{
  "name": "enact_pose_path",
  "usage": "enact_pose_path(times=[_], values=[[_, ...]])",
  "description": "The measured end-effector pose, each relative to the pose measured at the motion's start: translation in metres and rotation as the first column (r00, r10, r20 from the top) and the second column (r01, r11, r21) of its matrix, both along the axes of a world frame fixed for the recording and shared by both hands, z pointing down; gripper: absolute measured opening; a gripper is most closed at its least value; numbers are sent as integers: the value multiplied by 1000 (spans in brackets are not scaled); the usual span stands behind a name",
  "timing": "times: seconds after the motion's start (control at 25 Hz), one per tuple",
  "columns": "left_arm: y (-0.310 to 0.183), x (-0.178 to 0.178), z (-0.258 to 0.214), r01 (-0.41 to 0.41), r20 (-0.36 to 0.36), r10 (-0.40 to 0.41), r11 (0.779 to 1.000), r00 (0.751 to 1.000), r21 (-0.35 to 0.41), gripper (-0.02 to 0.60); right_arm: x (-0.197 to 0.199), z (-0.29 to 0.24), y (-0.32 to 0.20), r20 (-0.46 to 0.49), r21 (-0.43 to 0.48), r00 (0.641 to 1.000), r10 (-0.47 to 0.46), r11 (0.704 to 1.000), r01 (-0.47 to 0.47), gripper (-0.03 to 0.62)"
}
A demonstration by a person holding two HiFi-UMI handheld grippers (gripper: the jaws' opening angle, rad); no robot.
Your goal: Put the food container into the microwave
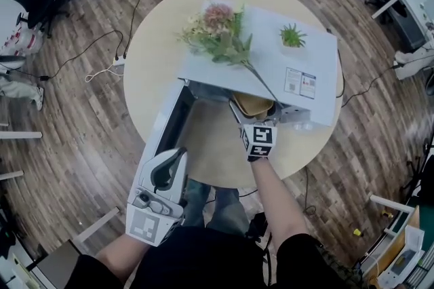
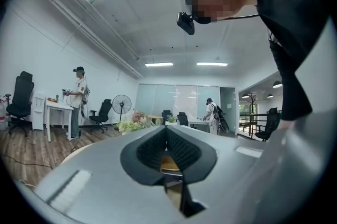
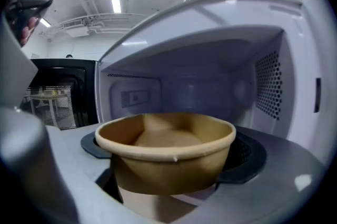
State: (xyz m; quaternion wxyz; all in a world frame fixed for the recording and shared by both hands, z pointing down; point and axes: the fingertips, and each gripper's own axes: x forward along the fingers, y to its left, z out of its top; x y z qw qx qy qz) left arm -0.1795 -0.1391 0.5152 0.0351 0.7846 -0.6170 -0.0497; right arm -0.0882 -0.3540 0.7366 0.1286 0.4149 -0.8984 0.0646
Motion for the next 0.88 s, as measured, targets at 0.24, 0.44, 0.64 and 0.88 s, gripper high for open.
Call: enact_pose_path(times=[0.24, 0.44, 0.64, 0.88], values=[[2, -4, 13, 9, -16, -9, 1000, 1000, -12, 2, -23, 19, -30, -29, -25, 999, 13, 1000, -14, 591], [2, -9, 17, 19, -17, -19, 999, 1000, -41, 2, -31, 35, -43, -91, -82, 996, -5, 997, -3, 592], [0, -8, 10, 16, -25, -17, 1000, 1000, -22, 2, -33, 53, -49, -177, -145, 983, -39, 989, 13, 594], [6, -4, 17, 12, -35, -13, 1000, 999, -28, 2, -29, 62, -42, -244, -253, 969, -35, 967, -29, 597]])
